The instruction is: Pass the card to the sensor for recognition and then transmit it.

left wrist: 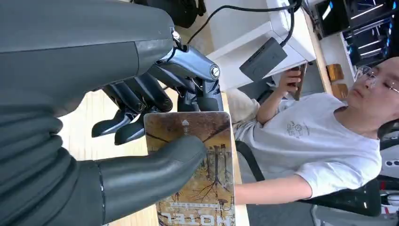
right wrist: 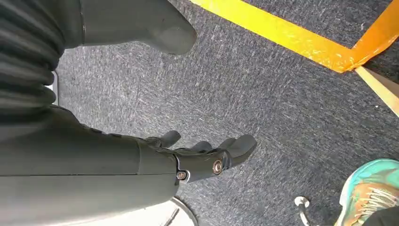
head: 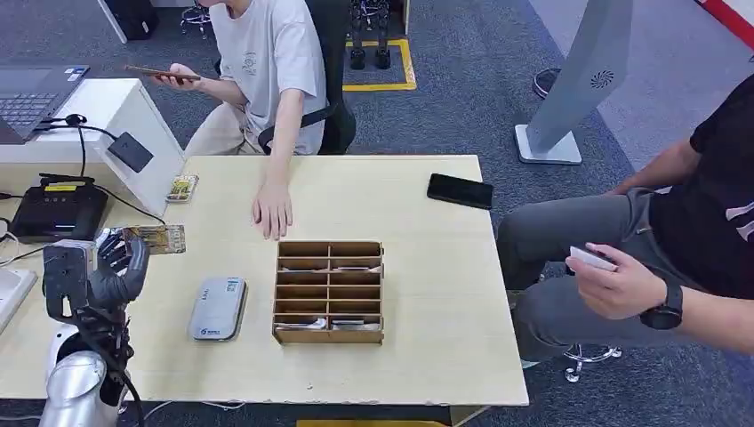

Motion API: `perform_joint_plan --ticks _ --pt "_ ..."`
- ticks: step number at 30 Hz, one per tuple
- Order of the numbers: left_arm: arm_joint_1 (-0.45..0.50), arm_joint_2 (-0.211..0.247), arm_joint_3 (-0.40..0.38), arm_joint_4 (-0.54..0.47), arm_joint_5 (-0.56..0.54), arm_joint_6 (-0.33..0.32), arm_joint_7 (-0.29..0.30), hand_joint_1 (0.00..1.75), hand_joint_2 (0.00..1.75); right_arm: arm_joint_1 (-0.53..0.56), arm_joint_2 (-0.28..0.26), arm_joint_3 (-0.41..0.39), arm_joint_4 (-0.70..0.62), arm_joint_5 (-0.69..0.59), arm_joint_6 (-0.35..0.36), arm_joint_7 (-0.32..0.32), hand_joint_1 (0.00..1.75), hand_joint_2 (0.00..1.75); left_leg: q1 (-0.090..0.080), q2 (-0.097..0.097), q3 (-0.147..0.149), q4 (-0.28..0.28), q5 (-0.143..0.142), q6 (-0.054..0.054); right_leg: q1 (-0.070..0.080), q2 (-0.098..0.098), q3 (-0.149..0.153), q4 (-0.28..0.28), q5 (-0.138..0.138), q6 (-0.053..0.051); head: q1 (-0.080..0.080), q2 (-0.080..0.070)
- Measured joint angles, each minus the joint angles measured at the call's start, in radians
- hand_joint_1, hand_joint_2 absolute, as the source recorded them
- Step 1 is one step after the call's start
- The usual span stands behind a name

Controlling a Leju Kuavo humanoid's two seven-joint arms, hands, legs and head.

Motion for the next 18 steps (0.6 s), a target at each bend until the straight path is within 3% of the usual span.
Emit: perform_joint_plan --ticks 18 --pt "-0.003 0.0 0.0 0.0 0.001 0.0 0.0 1.75 1.75 0.0 0.0 0.002 -0.003 0.0 0.0 0.0 0.0 1.75 0.0 0.0 0.0 0.0 0.0 0.0 0.0 0.0 0.0 0.0 0.0 0.0 0.0 0.0"
